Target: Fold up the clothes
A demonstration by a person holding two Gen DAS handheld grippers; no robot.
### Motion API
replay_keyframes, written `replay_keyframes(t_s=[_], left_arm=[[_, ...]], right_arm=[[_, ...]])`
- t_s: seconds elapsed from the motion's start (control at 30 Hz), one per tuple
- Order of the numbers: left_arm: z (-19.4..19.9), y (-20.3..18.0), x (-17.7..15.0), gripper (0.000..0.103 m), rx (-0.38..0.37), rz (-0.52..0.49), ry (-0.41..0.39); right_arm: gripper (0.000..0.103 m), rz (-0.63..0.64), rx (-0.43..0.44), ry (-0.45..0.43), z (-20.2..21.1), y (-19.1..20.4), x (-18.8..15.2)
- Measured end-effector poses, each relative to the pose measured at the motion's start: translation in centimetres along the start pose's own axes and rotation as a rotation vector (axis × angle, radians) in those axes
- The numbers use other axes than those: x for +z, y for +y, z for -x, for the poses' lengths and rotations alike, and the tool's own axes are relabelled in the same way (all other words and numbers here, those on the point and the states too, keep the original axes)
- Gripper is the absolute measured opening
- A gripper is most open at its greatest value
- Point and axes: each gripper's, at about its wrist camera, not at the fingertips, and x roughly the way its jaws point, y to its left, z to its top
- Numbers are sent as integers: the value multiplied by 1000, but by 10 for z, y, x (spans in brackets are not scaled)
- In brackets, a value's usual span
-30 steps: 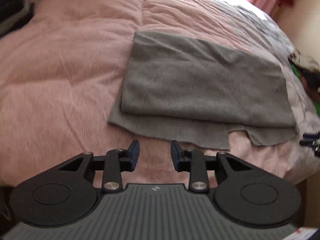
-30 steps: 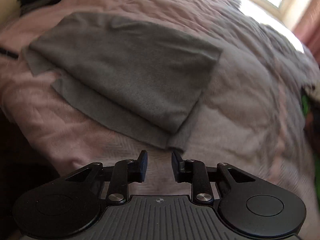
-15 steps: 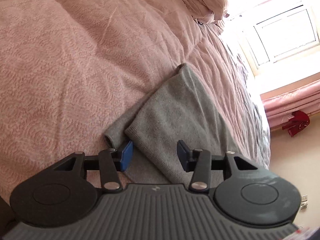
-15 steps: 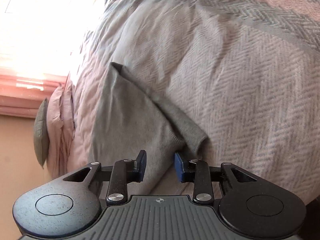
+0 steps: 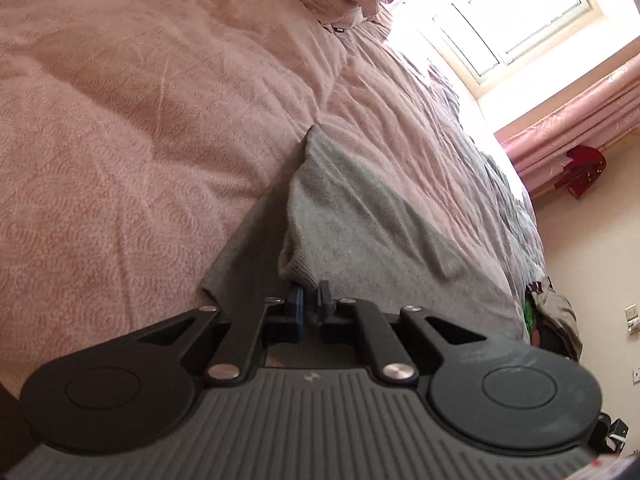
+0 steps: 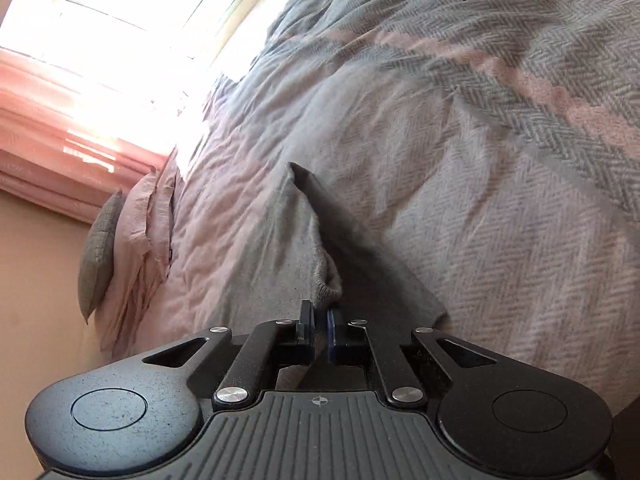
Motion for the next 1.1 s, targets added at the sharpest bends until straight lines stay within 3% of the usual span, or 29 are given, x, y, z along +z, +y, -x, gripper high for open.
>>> replay_keyframes(t_s=[0.2, 0.3, 0.4, 0.43, 0.53, 0.6, 0.67, 0.83, 0.97, 1.03, 1.1], left_arm=[[-9, 9, -21, 4, 60, -33, 48], [-19, 11, -28, 8, 117, -62, 79], [-10, 7, -27, 17, 178, -96, 82], [-5, 4, -25, 16, 218, -124, 74], [7, -9, -9, 15, 352, -220, 12], [0, -24, 8, 15, 384, -311, -30], [-21, -46, 23, 15, 359, -386, -59], [-114, -124, 35, 15, 196, -577, -66], [-175, -174, 9, 21, 109, -810, -54], [-197, -174, 4, 22, 138, -884, -62], [-204, -151, 13, 22, 199, -871, -82]], right_arm=[[1, -30, -75, 38, 3, -27, -17], [3, 13, -211, 102, -15, -34, -20], [22, -1, -287, 98, -12, -28, -12], [29, 79, -329, 55, -7, -14, -10], [30, 435, -431, -77, -1, 38, -13], [30, 632, -401, -118, -10, 66, -19], [30, 798, -333, -115, -32, 89, -28], [30, 1110, -168, -69, -139, 144, -62], [30, 1294, -140, -74, -199, 158, -87], [30, 1329, -173, -51, -221, 148, -80], [30, 1309, -212, -65, -226, 127, -55]])
